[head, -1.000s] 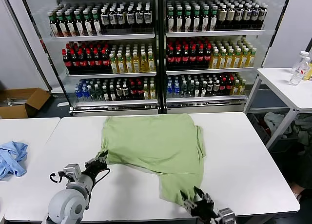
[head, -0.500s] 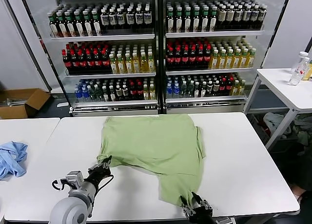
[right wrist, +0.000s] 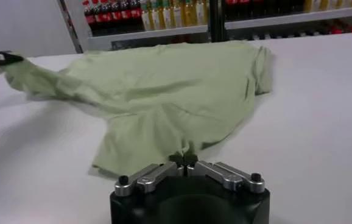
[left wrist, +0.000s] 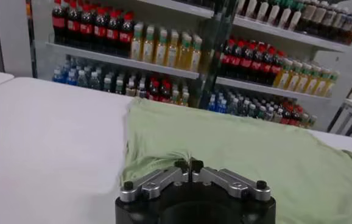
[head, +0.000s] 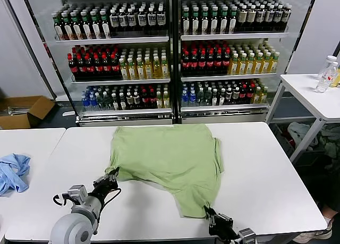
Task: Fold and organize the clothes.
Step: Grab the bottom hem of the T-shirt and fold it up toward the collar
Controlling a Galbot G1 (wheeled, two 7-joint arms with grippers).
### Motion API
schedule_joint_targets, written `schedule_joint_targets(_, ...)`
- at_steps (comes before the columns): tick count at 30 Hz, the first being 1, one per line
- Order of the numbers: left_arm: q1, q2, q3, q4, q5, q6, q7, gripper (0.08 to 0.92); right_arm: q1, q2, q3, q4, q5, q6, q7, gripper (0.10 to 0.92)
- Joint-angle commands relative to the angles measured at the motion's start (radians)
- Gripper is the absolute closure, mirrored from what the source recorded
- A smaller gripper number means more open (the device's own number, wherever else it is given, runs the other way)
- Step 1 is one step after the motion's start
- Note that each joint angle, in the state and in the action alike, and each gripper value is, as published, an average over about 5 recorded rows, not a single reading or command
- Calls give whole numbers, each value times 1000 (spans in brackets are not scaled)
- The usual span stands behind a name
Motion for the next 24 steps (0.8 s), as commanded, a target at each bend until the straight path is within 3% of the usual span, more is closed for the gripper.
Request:
schedule_joint_targets(1,-87,39,-7,57,-15,-2,4,913,208,-76,-2,-16,69,36,4,919)
schedule_joint_targets(7,-178,65,25,128,-14,5,4,913,415,-121,-56,-124,117,24,13,919)
schedule_joint_targets(18,-320,15,102,312,80,5,18,913,690,-80,-215,-388,69,-5,10,919)
schedule_joint_targets(24,-324,-6,120,321,153,20,25,907,688,-51,-239,-390,12,-82,-17,880)
